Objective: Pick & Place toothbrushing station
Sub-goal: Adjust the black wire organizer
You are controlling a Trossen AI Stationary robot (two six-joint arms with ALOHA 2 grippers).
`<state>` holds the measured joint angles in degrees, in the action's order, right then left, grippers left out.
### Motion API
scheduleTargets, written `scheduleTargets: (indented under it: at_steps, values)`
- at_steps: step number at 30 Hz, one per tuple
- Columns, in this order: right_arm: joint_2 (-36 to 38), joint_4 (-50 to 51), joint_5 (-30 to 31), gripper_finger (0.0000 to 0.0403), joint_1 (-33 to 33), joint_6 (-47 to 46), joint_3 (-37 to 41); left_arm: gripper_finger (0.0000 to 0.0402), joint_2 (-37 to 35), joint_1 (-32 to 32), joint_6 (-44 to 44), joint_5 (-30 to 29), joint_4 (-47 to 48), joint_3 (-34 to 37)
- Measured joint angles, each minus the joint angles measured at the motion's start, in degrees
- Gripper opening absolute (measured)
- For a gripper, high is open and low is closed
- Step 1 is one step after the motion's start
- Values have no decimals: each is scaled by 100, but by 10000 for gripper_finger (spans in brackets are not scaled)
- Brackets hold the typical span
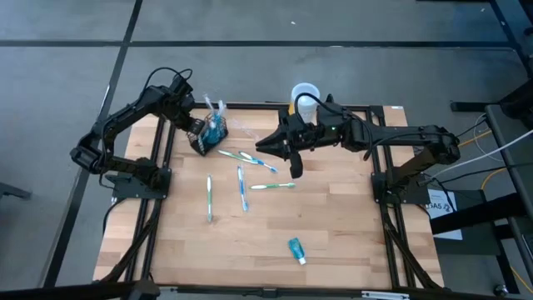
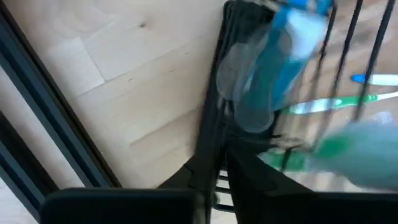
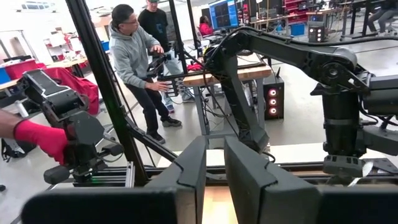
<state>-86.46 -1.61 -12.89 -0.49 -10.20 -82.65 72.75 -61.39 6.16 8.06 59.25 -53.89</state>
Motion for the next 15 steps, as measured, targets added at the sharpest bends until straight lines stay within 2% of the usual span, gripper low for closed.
scheduleTargets:
  at_steps: [8, 15]
  values:
    - [0, 4, -15, 60, -70, 11, 1, 87, -143, 55, -136, -19, 58, 0]
    - [0, 2, -15, 60, -125, 9, 0, 99, -540, 52, -110, -111, 70, 0]
